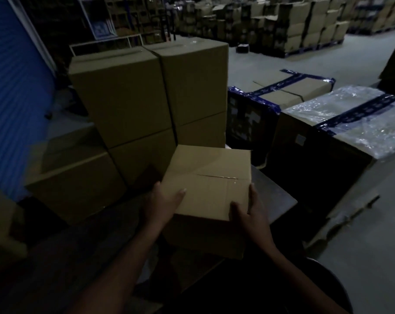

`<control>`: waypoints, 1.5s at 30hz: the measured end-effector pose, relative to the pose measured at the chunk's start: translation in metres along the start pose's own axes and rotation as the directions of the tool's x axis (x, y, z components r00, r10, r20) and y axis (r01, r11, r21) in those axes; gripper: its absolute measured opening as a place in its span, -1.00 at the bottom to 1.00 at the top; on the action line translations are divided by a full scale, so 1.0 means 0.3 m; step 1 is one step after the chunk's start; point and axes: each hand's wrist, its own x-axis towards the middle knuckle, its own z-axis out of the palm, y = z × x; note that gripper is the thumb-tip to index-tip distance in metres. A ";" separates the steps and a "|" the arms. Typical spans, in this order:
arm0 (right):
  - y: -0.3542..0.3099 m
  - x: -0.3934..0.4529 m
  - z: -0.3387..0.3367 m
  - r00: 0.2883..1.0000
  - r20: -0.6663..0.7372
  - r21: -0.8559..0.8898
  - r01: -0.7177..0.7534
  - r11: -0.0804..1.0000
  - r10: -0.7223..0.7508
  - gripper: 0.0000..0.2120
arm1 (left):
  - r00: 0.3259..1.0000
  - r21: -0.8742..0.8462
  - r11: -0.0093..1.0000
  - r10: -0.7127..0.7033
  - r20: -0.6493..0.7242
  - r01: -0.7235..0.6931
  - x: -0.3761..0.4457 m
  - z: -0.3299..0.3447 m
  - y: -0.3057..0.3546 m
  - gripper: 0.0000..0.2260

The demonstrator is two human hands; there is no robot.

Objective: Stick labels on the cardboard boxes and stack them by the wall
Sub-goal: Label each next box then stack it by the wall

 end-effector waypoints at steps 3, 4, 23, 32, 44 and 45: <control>-0.048 -0.054 0.049 1.000 -0.007 -0.039 0.013 0.999 -0.013 -0.20 | 0.999 -0.151 0.988 0.032 0.008 -0.031 -0.043 -0.044 -0.065 -0.28; -0.066 -0.073 0.069 1.000 -0.009 -0.031 0.013 0.999 -0.013 -0.20 | 0.999 -0.195 0.980 0.042 -0.001 -0.041 -0.072 -0.072 -0.082 -0.36; -0.633 -0.450 0.463 0.939 0.013 0.272 0.329 0.905 -0.345 -0.46 | 0.751 -0.513 0.772 -0.071 -0.656 -0.375 -0.395 -0.833 -0.490 -0.56; -0.986 -0.392 0.616 0.816 0.169 0.521 0.402 0.753 -0.552 -0.47 | 0.565 -0.484 0.705 -0.143 -0.813 -0.518 -0.274 -1.155 -0.490 -0.69; -1.244 0.091 0.860 0.626 0.515 0.481 0.353 0.802 -0.585 -0.19 | 0.556 -0.410 0.811 -0.129 -0.821 -0.417 0.239 -1.339 -0.446 -0.70; -1.255 0.129 0.880 0.631 0.509 0.450 0.385 0.806 -0.586 -0.19 | 0.563 -0.413 0.817 -0.136 -0.816 -0.402 0.283 -1.340 -0.443 -0.69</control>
